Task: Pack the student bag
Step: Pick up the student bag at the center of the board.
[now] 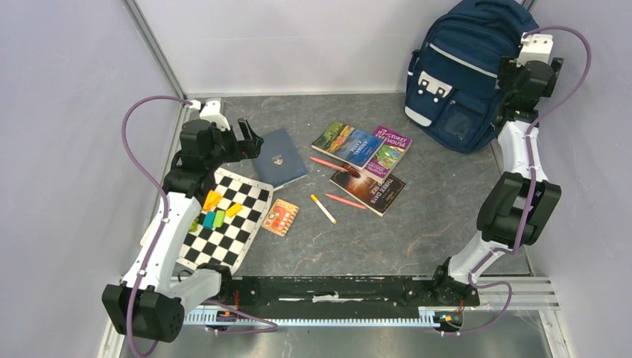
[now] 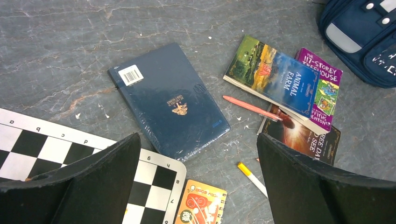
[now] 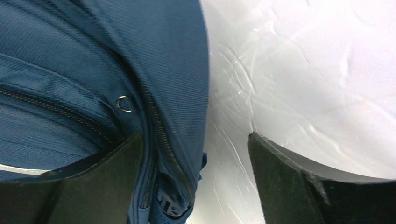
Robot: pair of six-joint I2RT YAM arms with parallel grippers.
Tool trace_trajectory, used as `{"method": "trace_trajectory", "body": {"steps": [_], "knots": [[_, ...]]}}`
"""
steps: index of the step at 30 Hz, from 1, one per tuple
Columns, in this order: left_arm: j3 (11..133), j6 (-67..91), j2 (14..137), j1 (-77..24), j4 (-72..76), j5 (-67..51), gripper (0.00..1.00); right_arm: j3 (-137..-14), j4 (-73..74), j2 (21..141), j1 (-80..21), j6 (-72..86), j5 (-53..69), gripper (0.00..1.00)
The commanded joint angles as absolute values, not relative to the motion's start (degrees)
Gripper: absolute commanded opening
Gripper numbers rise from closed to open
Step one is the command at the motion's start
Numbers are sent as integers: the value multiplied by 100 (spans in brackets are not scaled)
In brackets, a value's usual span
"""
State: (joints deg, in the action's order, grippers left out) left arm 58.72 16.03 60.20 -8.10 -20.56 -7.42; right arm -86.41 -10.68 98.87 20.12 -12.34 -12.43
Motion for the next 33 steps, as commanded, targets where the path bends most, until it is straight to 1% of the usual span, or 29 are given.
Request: {"method": "trace_trajectory", "body": {"steps": [1, 2, 3, 5, 7, 10, 11, 17, 20, 25, 27, 30, 33], "knots": [[5836, 1745, 6098, -800, -1819, -849, 100, -8932, -1685, 10059, 2059, -1718, -760, 79], [5836, 1732, 6114, -800, -1819, -840, 100, -8944, -1719, 10108, 2071, -1743, -627, 72], [5836, 1715, 6124, -800, -1819, -831, 100, -8970, -1731, 10152, 2070, -1773, -495, 61], [5827, 1689, 6126, -800, -1819, -801, 100, -9051, -1726, 10240, 2069, -1715, -335, 34], [5818, 1653, 6130, -800, -1819, -758, 100, -9017, -1739, 10229, 2067, -1626, -163, 19], [5812, 1602, 6135, -808, -1819, -735, 100, -8746, -1894, 10034, 2070, -1479, 245, 2], [5810, 1601, 6133, -809, -1819, -730, 100, -8603, -1971, 9919, 2066, -1417, 362, 0], [5798, 1591, 6117, -843, -1793, -761, 100, -7813, -2338, 9215, 2023, -1091, 1244, 0], [5800, 1591, 6101, -861, -1783, -789, 100, -7509, -2398, 8938, 1847, -1099, 1335, 0], [5783, 1591, 6061, -861, -1728, -892, 100, -7334, -2430, 8672, 1365, -949, 1455, 0], [5770, 1586, 6047, -862, -1698, -938, 100, -7334, -2411, 8602, 1054, -1098, 1228, 0], [5757, 1587, 6028, -861, -1657, -1012, 100, -7364, -2439, 8446, 558, -1417, 500, 0], [5732, 1599, 6006, -864, -1594, -1119, 100, -7458, -2544, 8284, 306, -1482, -43, 0]]}}
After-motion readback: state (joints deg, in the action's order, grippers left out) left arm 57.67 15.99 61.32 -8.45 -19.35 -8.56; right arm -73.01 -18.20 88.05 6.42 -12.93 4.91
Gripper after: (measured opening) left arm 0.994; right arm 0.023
